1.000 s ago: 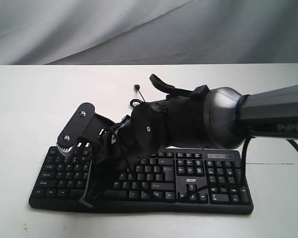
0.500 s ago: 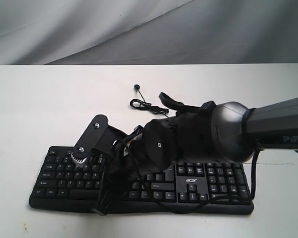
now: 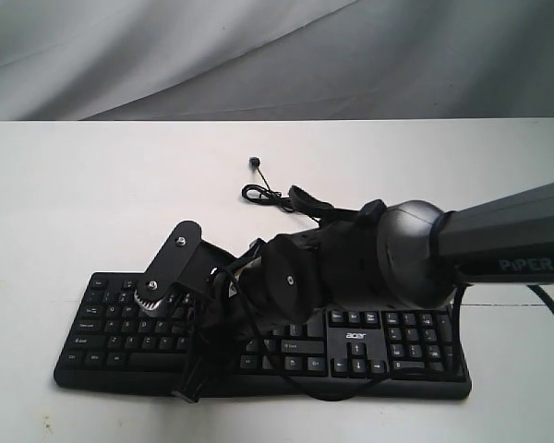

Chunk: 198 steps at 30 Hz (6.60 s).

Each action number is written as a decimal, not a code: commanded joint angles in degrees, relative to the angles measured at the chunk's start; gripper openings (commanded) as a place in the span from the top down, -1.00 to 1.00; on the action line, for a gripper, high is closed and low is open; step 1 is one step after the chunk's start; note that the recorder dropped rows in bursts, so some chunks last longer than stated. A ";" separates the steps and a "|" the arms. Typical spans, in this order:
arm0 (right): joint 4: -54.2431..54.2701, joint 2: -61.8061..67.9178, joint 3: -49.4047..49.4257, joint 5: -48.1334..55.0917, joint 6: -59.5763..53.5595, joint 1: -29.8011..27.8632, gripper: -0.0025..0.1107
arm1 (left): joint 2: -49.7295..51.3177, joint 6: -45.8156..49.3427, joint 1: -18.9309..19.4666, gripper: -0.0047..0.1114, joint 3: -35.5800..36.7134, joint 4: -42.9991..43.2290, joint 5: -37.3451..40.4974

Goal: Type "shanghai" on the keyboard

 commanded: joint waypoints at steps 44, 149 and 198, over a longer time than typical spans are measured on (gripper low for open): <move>-2.78 1.59 -7.39 1.49 0.19 0.78 0.96 | -0.25 -0.25 -0.42 0.92 0.26 -0.10 -0.57; -1.23 4.50 -4.01 0.57 1.19 -0.63 0.96 | -0.25 -0.25 -0.42 0.92 0.26 -0.10 -0.57; -3.29 15.07 -27.31 7.89 1.61 4.12 0.96 | -0.25 -0.25 -0.42 0.92 0.26 -0.10 -0.57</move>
